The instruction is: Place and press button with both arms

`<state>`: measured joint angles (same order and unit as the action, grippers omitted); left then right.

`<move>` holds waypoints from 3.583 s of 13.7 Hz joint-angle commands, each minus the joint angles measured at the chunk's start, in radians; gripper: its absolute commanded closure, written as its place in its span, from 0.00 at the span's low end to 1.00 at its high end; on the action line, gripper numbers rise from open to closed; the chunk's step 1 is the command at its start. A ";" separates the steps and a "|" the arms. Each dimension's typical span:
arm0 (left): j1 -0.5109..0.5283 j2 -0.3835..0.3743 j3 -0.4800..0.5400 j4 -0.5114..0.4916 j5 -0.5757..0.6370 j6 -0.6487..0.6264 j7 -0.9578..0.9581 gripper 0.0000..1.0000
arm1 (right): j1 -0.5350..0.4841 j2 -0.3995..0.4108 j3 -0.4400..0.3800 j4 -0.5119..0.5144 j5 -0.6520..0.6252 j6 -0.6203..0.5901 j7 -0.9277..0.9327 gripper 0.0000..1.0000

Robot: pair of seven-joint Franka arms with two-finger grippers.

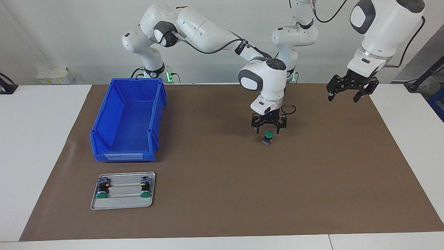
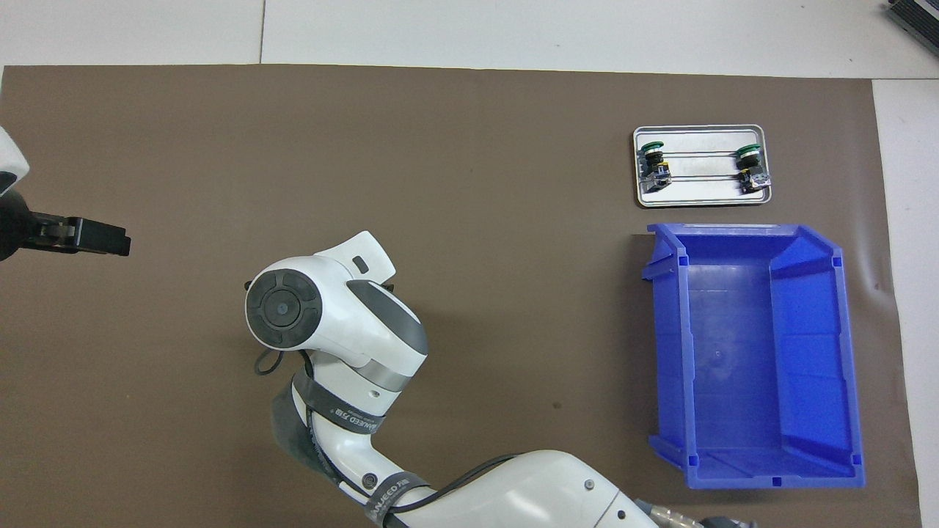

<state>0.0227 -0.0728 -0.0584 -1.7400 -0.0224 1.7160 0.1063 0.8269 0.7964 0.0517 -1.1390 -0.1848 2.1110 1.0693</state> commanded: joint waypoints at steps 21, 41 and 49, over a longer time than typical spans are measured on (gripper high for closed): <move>0.008 -0.019 -0.004 -0.018 0.012 -0.001 -0.011 0.00 | -0.078 -0.153 -0.004 -0.109 -0.067 0.026 -0.048 1.00; 0.008 -0.019 -0.004 -0.018 0.012 -0.001 -0.011 0.00 | -0.742 -0.947 -0.006 -0.992 0.053 0.098 -0.711 1.00; 0.008 -0.019 -0.004 -0.018 0.012 -0.001 -0.011 0.00 | -0.862 -0.840 -0.007 -1.090 0.067 0.322 -0.935 1.00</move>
<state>0.0227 -0.0728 -0.0584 -1.7400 -0.0224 1.7159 0.1060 -0.0042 -0.0852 0.0359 -2.2140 -0.1382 2.3621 0.2446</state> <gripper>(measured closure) 0.000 0.590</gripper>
